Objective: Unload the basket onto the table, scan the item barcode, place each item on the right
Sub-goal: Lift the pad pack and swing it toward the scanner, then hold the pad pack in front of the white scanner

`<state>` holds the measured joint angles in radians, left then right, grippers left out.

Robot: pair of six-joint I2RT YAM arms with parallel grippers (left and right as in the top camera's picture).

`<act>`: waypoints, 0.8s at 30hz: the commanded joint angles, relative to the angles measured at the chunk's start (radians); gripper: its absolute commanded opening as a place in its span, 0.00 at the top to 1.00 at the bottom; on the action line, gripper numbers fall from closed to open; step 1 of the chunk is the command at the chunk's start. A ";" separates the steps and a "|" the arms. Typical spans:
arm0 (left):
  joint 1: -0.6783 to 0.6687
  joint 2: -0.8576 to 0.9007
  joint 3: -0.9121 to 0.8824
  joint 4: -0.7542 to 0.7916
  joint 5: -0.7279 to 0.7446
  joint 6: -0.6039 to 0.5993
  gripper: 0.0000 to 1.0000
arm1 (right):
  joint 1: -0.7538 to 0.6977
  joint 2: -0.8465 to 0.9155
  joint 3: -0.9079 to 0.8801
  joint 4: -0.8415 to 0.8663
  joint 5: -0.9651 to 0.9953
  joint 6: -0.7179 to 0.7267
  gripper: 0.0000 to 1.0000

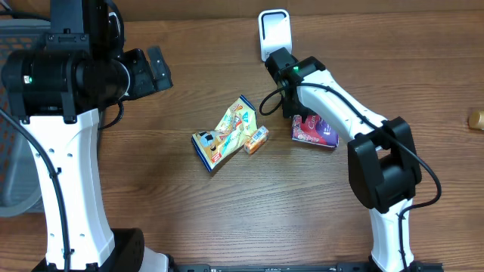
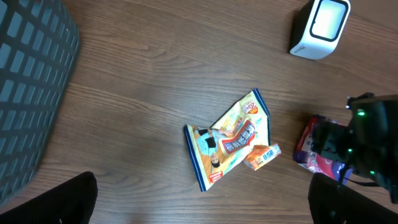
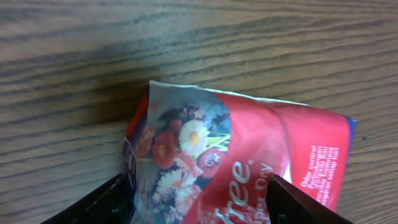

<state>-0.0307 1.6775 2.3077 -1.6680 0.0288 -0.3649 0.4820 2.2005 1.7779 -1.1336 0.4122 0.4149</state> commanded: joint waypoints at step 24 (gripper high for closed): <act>0.004 -0.014 -0.003 0.003 -0.003 -0.010 0.00 | -0.001 0.046 0.115 -0.143 0.011 0.008 0.73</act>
<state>-0.0307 1.6775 2.3077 -1.6680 0.0288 -0.3649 0.4904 2.2395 1.8202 -1.2686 0.4515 0.4183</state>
